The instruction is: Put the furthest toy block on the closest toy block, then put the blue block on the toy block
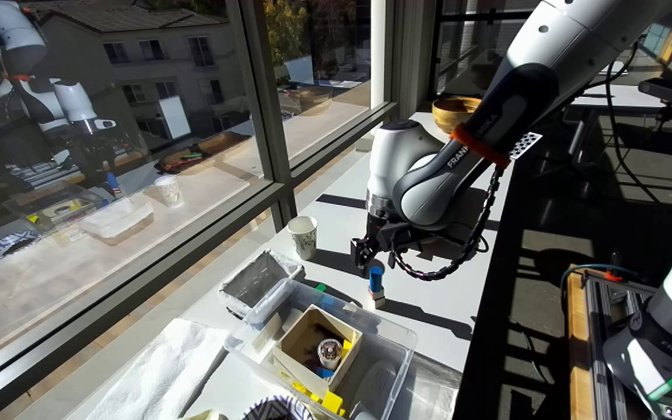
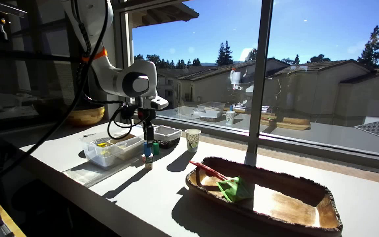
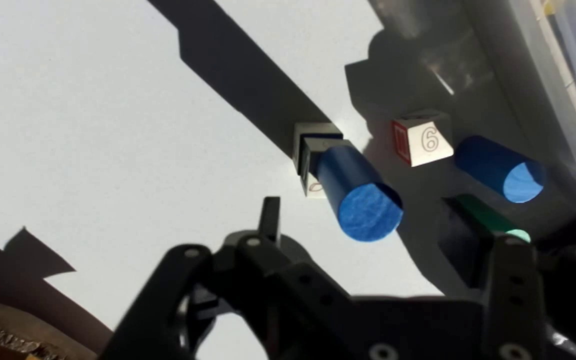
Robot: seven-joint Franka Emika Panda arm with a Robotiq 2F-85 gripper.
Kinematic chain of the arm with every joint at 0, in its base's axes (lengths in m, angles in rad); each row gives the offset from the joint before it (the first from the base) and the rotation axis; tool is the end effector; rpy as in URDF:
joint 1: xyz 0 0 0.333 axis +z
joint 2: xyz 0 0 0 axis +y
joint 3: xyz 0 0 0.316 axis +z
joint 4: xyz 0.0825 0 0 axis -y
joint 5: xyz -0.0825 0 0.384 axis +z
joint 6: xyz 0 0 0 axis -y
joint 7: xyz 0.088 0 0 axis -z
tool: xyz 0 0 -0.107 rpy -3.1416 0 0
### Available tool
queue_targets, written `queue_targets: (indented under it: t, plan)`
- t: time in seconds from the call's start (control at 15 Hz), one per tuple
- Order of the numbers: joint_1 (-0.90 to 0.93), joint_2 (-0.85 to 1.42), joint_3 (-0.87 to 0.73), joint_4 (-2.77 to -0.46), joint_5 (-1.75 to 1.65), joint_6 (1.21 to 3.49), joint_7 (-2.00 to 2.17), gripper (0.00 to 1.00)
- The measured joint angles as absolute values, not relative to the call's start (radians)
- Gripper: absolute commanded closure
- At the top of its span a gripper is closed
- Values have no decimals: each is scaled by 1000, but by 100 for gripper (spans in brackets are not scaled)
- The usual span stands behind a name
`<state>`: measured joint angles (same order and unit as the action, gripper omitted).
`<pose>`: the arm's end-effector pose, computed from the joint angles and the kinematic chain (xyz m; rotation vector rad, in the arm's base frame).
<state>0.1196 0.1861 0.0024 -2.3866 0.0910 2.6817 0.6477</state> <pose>0.5114 0.0598 0.2523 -2.9173 0.9106 -0.1284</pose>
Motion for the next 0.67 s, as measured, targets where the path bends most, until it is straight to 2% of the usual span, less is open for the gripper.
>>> queue_targets:
  t: [0.4, 0.67]
  plan:
    - [126, 175, 3, -2371, 70, 2639, 649, 0]
    - [148, 128, 15, -2319, -17, 2451, 651, 0]
